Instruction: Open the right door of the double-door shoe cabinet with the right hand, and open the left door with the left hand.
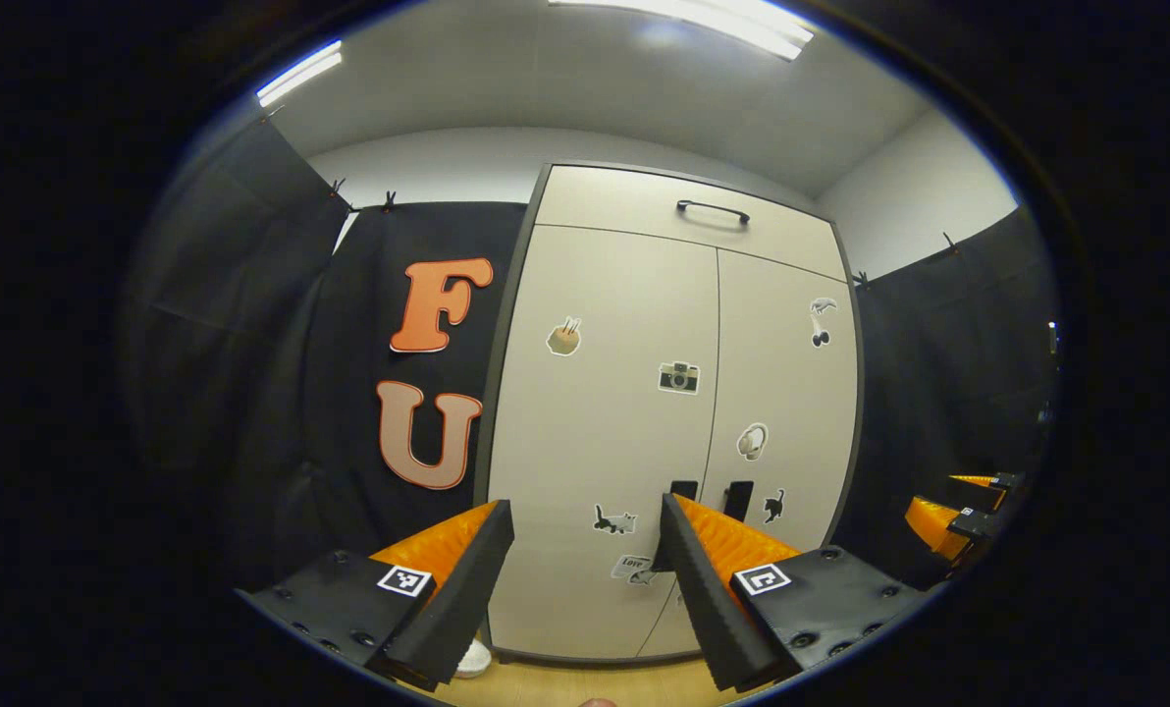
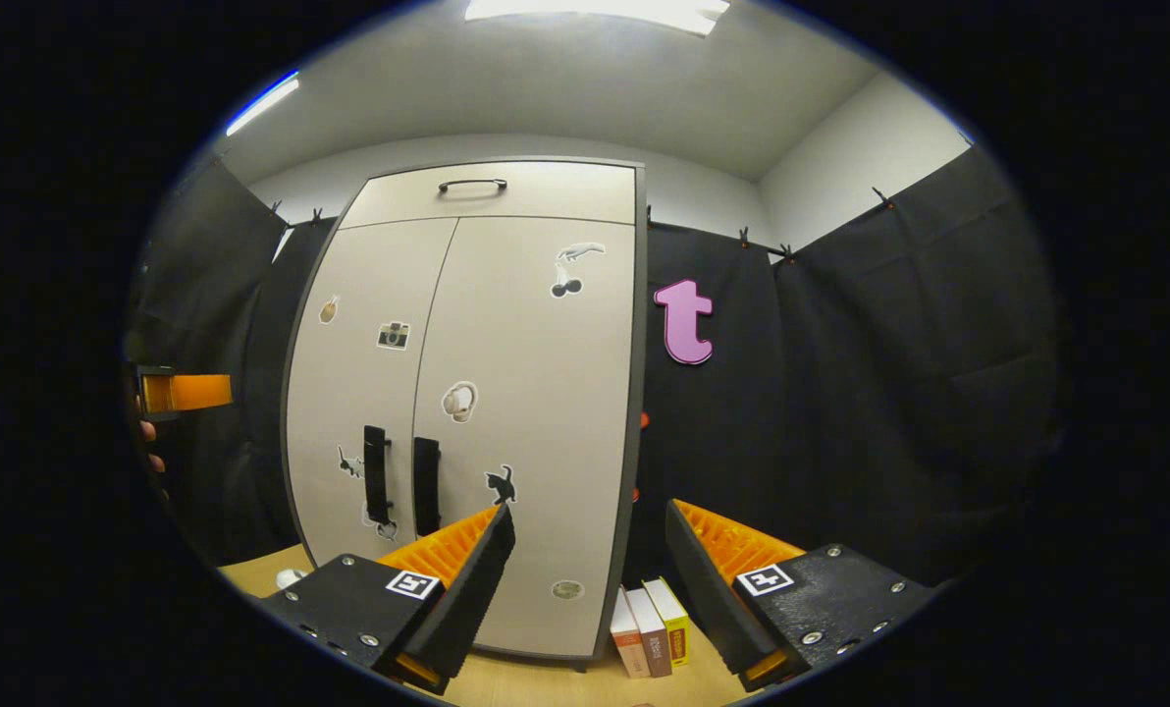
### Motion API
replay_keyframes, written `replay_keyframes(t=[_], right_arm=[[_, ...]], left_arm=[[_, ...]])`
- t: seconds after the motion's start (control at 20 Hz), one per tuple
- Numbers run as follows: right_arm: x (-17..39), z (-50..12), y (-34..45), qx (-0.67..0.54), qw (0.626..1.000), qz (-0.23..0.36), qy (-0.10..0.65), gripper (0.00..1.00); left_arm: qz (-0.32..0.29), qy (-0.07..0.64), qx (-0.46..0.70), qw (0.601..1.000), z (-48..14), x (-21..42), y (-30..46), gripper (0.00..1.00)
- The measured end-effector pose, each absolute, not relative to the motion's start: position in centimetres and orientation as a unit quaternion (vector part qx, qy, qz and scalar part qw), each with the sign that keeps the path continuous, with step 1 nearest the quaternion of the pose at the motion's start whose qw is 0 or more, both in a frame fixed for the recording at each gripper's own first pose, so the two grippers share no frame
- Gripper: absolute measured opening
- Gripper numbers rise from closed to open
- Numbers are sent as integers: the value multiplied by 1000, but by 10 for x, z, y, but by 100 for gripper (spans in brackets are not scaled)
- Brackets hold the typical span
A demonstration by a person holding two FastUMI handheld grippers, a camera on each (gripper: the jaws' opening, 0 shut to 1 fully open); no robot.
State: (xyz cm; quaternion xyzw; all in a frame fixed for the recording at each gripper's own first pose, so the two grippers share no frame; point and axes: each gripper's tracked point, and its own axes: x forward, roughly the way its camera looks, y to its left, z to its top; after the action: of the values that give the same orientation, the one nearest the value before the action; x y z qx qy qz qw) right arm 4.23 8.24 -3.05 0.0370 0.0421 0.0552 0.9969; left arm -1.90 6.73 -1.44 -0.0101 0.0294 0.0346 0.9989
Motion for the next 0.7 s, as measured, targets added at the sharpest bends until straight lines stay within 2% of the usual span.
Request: replay_keyframes(t=[0.3, 0.7], right_arm=[[80, -55, 160, 63, 989, 110, 79, 93], [132, -93, 238, 94, 975, 146, 138, 80]], left_arm=[[64, 26, 1, 998, -19, -27, 115, 96], [82, 37, 10, 996, -36, -23, 163, 96]])
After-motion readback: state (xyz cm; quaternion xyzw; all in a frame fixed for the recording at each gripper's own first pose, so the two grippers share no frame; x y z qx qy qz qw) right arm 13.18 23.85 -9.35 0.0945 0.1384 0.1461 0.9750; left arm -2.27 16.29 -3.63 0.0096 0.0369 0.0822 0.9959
